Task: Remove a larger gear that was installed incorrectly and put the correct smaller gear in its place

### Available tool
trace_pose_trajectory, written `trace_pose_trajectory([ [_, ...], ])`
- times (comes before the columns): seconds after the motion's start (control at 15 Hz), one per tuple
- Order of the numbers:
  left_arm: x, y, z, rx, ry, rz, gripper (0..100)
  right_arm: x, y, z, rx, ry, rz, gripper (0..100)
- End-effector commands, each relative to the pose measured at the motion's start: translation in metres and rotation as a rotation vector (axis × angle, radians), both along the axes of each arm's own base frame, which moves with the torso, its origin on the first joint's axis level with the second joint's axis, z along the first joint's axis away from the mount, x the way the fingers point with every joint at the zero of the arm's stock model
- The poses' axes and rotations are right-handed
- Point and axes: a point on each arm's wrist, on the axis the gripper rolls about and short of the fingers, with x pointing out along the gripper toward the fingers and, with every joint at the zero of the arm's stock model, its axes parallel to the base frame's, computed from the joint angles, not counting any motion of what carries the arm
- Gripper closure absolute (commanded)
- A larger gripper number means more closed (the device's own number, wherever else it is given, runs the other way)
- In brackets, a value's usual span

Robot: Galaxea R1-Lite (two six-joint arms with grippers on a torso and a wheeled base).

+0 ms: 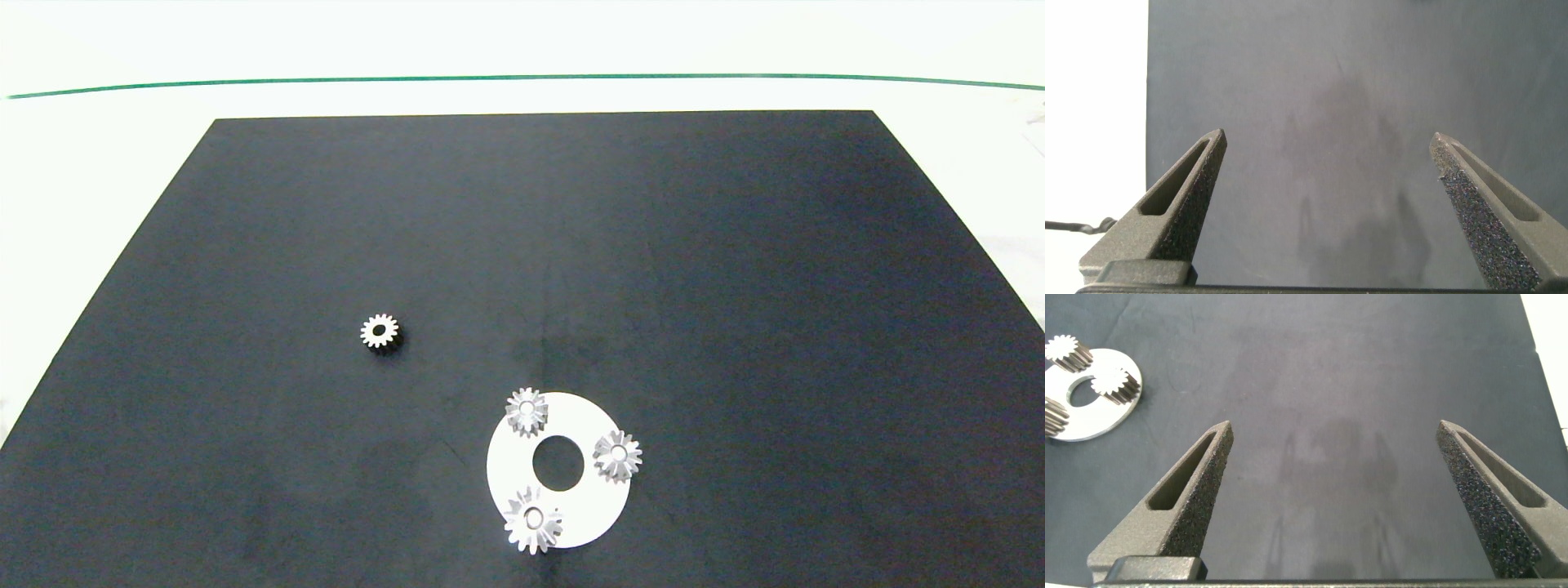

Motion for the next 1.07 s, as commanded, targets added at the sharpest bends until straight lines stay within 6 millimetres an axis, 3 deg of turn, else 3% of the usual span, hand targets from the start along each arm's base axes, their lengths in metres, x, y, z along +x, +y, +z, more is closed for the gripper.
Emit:
trace_pose_trajectory([
  [0.07,0.068,-0.011,0.030,0.091,0.273,-0.190,0,0.049,0.004,0.028,0.029,0.223,0.024,0],
  [0.33,0.108,-0.043,0.039,0.147,0.392,-0.424,0,0.050,0.004,0.022,0.072,0.249,0.036,0],
  [0.47,0.126,-0.068,0.037,0.160,0.464,-0.525,0,0.050,0.004,0.023,0.072,0.247,0.036,0],
  [0.6,0.134,-0.098,0.045,0.120,0.490,-0.610,0,0.050,0.004,0.022,0.072,0.249,0.038,0],
  [1.07,0.136,-0.167,0.020,0.249,0.500,-0.671,0,0.039,0.003,0.019,0.072,0.206,0.026,0],
])
